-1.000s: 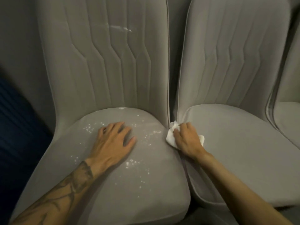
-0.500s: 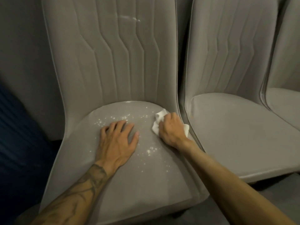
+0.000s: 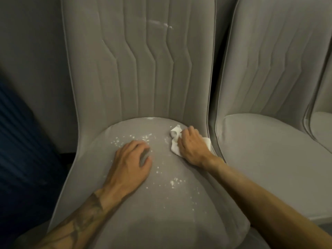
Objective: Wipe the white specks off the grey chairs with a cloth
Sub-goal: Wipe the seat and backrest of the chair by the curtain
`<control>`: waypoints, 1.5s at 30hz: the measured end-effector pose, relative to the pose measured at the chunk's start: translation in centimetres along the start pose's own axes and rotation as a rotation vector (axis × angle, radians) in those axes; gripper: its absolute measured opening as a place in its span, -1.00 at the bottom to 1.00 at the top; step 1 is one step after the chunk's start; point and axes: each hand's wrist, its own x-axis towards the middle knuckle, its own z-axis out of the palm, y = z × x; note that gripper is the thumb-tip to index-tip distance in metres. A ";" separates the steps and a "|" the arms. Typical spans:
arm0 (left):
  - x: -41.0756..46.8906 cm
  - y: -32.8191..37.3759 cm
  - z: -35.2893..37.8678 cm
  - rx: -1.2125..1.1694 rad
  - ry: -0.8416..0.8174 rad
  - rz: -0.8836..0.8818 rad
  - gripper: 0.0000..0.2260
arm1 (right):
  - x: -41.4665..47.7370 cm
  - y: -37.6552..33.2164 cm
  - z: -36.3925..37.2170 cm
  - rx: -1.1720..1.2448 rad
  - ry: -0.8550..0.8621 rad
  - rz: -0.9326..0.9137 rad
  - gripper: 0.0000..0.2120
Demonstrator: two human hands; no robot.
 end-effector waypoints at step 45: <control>-1.8 -8.4 -4.0 0.181 -0.021 -0.054 -0.53 | 2.0 -4.1 1.4 0.083 -0.042 0.053 -0.74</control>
